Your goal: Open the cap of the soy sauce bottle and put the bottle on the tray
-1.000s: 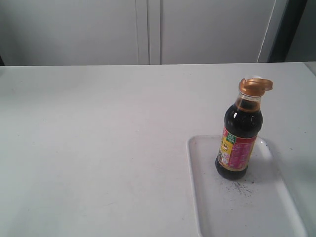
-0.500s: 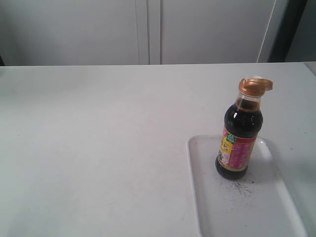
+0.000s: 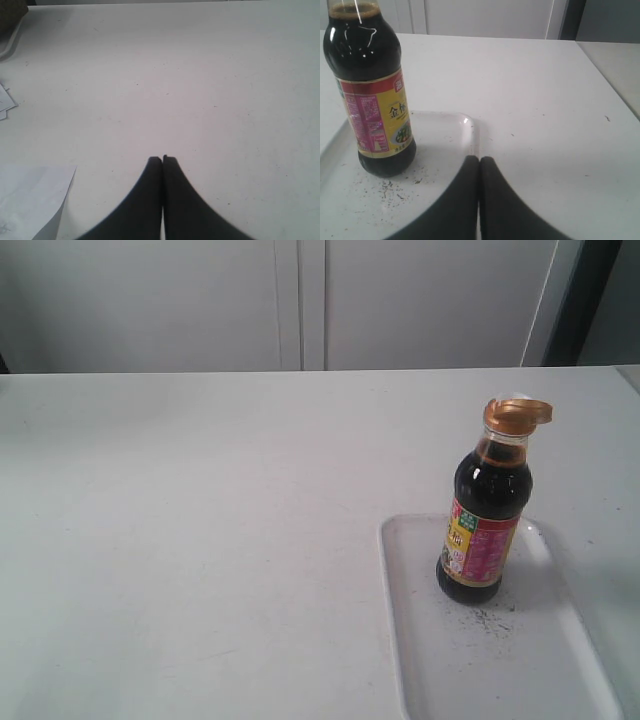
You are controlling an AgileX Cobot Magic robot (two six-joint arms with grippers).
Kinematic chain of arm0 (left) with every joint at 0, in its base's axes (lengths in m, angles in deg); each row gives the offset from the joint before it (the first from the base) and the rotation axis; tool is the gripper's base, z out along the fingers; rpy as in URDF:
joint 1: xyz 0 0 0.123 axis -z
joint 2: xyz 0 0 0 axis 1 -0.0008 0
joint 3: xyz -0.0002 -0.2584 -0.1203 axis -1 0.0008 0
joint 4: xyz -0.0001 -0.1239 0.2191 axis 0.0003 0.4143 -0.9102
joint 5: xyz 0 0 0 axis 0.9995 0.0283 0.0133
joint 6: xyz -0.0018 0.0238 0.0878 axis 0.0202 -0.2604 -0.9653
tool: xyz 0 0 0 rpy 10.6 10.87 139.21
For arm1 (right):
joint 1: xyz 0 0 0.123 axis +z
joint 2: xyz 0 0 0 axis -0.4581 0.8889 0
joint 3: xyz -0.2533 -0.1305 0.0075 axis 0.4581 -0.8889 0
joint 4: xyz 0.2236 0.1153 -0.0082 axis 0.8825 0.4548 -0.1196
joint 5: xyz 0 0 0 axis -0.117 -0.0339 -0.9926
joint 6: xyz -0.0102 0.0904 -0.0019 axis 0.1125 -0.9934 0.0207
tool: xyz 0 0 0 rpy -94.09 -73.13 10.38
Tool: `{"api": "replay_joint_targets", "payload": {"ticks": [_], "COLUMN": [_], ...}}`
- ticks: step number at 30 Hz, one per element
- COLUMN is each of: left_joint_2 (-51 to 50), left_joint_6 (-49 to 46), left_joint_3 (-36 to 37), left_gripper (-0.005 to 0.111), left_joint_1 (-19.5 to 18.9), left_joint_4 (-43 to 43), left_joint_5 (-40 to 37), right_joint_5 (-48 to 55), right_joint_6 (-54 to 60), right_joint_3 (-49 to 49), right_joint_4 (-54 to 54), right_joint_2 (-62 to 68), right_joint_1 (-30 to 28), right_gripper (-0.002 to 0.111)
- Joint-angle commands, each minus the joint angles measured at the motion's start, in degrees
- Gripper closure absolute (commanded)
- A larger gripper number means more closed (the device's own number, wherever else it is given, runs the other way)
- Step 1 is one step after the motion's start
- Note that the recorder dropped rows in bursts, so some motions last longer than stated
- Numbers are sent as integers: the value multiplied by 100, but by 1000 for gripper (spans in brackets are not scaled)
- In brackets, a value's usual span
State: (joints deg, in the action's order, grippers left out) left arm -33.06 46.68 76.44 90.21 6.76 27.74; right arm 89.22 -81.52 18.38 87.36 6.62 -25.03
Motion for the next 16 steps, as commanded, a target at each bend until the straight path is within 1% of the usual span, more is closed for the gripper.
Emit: {"api": "replay_joint_targets", "payload": {"ticks": [1, 16], "left_joint_2": [30, 30], "left_joint_6": [0, 0], "left_joint_3": [28, 28], "left_gripper": [107, 107], "left_joint_1": [-12, -12], "left_joint_4": [72, 72], "left_joint_5": [14, 14], "right_joint_5": [1, 1], "right_joint_6": [-27, 18], "right_joint_3": [-23, -23], "right_joint_4": [-22, -22], "right_joint_2": [-33, -33], "right_joint_1": [9, 9], "right_gripper": [108, 108]}}
